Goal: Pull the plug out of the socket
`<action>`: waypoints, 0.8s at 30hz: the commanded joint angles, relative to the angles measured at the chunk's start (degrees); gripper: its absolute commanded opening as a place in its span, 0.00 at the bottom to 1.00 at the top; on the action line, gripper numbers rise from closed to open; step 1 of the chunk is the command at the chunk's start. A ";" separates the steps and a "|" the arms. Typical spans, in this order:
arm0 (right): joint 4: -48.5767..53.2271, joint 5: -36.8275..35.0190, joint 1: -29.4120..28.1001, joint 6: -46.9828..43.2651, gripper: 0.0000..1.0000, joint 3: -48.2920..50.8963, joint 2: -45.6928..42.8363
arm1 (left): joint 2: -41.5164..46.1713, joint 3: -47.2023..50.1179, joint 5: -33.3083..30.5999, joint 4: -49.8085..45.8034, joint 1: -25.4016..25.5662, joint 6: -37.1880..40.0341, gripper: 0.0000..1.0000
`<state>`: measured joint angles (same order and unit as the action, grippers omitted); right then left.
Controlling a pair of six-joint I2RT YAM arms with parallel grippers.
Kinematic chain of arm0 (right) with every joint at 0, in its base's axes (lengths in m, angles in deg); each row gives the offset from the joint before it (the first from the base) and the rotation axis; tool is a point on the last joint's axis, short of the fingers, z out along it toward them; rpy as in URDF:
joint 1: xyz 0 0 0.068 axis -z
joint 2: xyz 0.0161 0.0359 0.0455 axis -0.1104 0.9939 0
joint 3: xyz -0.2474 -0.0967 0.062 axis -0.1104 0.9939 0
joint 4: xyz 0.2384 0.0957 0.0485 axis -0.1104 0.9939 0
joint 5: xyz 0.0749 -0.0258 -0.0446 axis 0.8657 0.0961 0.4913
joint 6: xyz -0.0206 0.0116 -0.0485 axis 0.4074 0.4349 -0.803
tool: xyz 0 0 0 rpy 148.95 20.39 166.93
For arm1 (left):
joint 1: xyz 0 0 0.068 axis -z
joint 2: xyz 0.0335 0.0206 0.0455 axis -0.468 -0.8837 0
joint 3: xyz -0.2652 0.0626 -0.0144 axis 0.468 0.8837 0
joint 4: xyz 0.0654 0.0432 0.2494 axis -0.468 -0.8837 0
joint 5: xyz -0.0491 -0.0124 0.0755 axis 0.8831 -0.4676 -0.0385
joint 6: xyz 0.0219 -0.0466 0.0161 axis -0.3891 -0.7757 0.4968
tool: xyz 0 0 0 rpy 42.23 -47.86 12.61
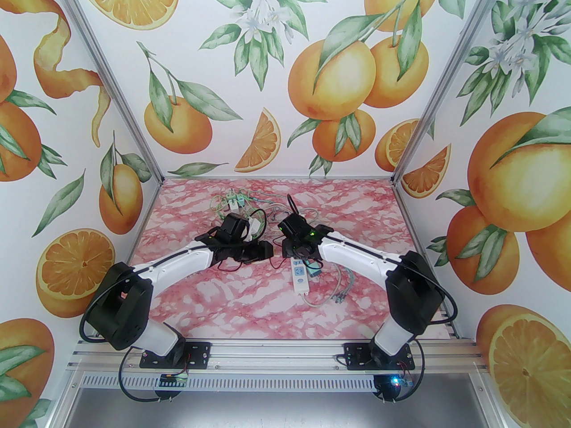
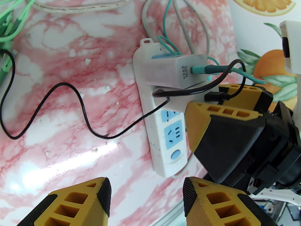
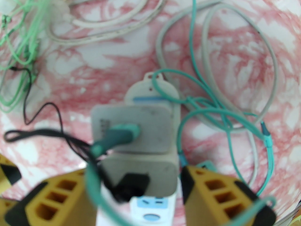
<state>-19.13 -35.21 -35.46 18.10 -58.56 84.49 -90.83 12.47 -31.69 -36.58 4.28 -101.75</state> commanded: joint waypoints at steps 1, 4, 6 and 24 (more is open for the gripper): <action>-0.59 -1.92 0.77 -1.44 0.59 -0.66 1.95 | 1.83 1.84 0.41 2.94 1.13 -2.27 0.56; -0.54 -1.39 1.06 -2.27 0.59 -1.46 3.70 | 1.92 3.81 0.42 6.07 2.34 -5.11 0.56; -0.57 -1.62 1.11 -2.58 0.53 -1.80 4.38 | 1.71 4.94 0.44 8.13 3.34 -7.06 0.56; -6.82 4.23 0.08 3.76 0.44 -6.24 7.56 | -0.36 8.88 -4.34 15.54 6.37 -15.91 0.55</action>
<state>-22.21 -33.09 -34.90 19.44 -62.04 90.42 -90.65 20.23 -35.21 -24.32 10.73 -116.02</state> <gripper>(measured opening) 0.482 0.553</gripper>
